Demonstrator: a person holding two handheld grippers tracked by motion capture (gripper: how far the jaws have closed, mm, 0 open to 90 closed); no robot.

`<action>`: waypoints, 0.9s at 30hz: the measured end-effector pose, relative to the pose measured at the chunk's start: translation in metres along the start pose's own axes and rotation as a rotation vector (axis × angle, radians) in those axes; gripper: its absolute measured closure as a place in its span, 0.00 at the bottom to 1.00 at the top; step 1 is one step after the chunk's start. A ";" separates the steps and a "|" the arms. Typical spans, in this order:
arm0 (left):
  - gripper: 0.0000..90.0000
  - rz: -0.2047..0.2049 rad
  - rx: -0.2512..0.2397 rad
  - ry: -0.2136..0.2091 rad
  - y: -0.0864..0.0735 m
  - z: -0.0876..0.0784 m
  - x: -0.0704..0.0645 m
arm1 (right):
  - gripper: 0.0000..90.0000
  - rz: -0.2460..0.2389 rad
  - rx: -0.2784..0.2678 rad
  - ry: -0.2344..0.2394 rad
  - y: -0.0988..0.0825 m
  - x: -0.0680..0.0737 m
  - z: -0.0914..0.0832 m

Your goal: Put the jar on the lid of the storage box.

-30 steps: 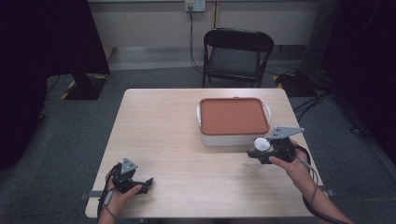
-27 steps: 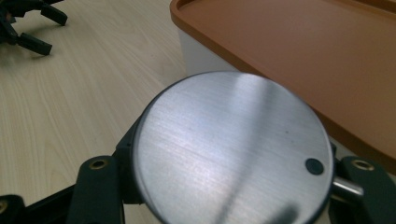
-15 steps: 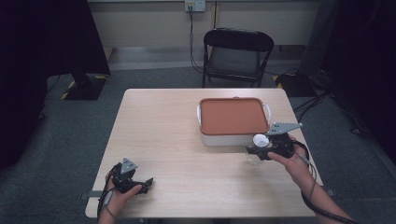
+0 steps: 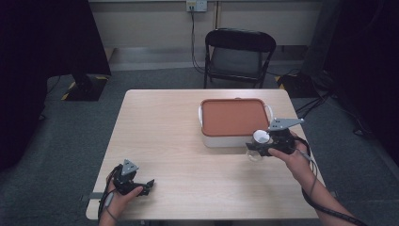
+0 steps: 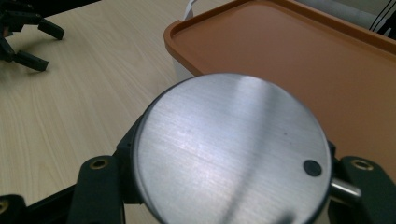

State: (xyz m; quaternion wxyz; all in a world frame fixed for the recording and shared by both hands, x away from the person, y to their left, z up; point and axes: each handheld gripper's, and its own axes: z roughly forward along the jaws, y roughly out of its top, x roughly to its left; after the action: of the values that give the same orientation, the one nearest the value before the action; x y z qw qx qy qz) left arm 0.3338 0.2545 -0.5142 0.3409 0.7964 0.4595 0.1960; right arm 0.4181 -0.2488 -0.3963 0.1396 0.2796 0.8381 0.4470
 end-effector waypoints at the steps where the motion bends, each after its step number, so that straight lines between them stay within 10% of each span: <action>1: 0.01 0.000 0.000 0.000 0.000 0.000 0.000 | 0.40 0.000 -0.001 0.000 0.001 0.000 0.000; 27: 0.01 0.000 0.000 0.000 0.000 0.000 0.000 | 0.41 0.006 0.004 -0.020 0.028 -0.010 -0.005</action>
State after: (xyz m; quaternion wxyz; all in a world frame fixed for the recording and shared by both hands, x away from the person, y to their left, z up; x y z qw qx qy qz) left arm 0.3338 0.2546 -0.5142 0.3409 0.7965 0.4594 0.1960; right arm 0.4338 -0.2458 -0.3702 0.1458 0.2870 0.8367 0.4431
